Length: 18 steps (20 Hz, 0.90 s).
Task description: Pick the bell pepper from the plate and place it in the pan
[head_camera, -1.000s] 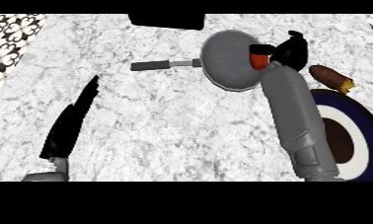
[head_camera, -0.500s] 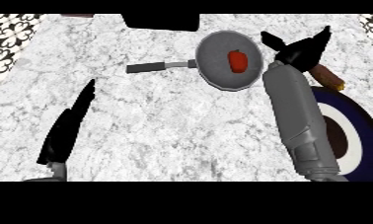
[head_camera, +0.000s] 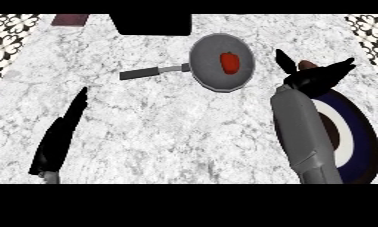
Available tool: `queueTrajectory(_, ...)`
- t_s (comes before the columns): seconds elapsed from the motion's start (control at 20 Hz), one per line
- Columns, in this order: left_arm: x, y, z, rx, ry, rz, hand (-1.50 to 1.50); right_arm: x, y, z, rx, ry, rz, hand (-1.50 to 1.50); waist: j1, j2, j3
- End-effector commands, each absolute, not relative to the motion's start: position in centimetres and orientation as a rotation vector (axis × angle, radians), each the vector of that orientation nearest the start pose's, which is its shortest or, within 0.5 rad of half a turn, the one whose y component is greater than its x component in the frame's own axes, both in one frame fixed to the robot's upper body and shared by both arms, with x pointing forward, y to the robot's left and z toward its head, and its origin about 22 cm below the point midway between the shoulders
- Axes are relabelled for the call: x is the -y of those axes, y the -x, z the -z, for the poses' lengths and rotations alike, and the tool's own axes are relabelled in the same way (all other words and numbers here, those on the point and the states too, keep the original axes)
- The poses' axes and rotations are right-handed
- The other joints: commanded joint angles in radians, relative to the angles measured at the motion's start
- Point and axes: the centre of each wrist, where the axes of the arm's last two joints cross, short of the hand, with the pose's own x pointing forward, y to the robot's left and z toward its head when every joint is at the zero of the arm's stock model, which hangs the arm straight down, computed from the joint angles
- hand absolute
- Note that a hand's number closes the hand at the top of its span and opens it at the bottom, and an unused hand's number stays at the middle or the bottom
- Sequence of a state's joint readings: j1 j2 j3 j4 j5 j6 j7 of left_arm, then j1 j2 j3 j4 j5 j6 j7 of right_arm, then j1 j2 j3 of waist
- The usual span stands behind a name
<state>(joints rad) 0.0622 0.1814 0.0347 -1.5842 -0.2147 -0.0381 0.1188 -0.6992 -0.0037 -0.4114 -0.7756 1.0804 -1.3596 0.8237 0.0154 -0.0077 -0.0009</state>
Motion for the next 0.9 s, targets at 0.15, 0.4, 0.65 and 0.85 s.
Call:
queueTrajectory(0.15, -28.5, -22.3, -0.2, 1.358, -0.351, 0.241, 0.00, 21.3, -34.6, 2.6, 1.123, 1.359, 0.904, -1.50, -0.034, -0.016, -0.002)
queueTrajectory(0.4, -28.5, -22.0, -0.3, 1.351, -0.353, 0.230, 0.00, 21.5, -29.3, 5.1, 1.107, 1.347, 0.864, -1.50, -0.048, -0.019, -0.002)
queueTrajectory(0.65, -29.8, -21.5, 0.2, 1.341, -0.374, 0.213, 0.00, 21.3, -22.8, 6.1, 1.117, 1.346, 0.833, -1.50, -0.072, -0.015, -0.004)
queueTrajectory(0.85, -30.3, -21.5, -0.2, 1.364, -0.368, 0.217, 0.00, 21.0, -17.6, 4.8, 1.103, 1.320, 0.846, -1.50, -0.065, -0.006, -0.003)
